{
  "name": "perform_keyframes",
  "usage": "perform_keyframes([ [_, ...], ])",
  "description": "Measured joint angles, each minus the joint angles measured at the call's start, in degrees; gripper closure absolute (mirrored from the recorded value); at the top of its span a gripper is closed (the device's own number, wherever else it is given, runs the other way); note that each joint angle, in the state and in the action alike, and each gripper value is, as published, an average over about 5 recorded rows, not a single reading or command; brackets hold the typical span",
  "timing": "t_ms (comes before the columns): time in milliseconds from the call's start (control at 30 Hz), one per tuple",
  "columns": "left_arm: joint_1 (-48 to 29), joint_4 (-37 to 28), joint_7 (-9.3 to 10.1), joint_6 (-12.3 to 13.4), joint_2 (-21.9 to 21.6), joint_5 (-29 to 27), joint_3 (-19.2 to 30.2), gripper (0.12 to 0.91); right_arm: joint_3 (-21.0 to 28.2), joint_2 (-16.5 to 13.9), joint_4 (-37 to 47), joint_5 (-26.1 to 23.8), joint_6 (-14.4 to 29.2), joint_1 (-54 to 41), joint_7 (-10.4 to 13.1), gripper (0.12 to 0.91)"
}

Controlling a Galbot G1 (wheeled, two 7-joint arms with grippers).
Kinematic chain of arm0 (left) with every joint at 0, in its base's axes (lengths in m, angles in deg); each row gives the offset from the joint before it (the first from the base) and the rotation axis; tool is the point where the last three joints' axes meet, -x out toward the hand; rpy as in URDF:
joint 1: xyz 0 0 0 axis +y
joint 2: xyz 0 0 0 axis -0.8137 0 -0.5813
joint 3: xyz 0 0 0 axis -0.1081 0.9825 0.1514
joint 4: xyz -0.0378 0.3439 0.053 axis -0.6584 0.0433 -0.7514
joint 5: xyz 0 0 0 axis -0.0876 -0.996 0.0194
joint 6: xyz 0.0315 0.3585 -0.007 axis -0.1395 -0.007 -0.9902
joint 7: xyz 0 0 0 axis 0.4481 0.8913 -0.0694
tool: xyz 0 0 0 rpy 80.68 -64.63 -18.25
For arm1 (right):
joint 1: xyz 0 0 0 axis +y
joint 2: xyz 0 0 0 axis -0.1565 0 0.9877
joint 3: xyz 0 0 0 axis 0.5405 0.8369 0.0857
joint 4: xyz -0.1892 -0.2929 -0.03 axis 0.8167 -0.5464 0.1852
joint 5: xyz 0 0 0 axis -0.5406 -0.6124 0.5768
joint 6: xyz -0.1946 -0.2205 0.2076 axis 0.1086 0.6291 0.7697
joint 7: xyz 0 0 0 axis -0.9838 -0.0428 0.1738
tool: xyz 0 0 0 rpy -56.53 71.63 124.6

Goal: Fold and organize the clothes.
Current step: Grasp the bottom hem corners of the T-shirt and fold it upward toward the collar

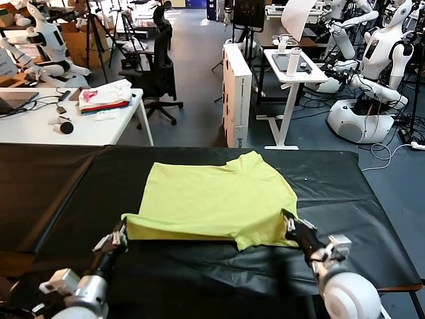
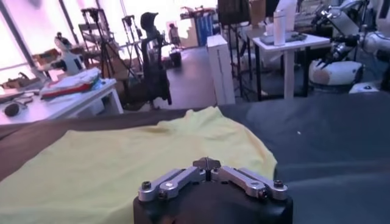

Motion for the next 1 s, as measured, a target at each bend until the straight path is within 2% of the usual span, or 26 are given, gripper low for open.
perform_keyframes([
  [400,-6.06,-8.67,-0.27,-0.10,-0.54,-1.32,0.72,0.882,2.29,2.05,9.05,-0.52,0.31,-6.67,0.09,0.887],
  [633,-7.31,-10.86,-0.45,-0.14,-0.92,-3.17,1.71,0.882,2.93,2.15,10.87,-0.58,0.34,-8.63,0.27,0.887],
  [1000,-9.36,-12.59,-0.42,-0.63,-3.25,-2.95,3.08,0.882,2.82,2.32,11.40,-0.55,0.14,-9.05,0.49,0.887],
])
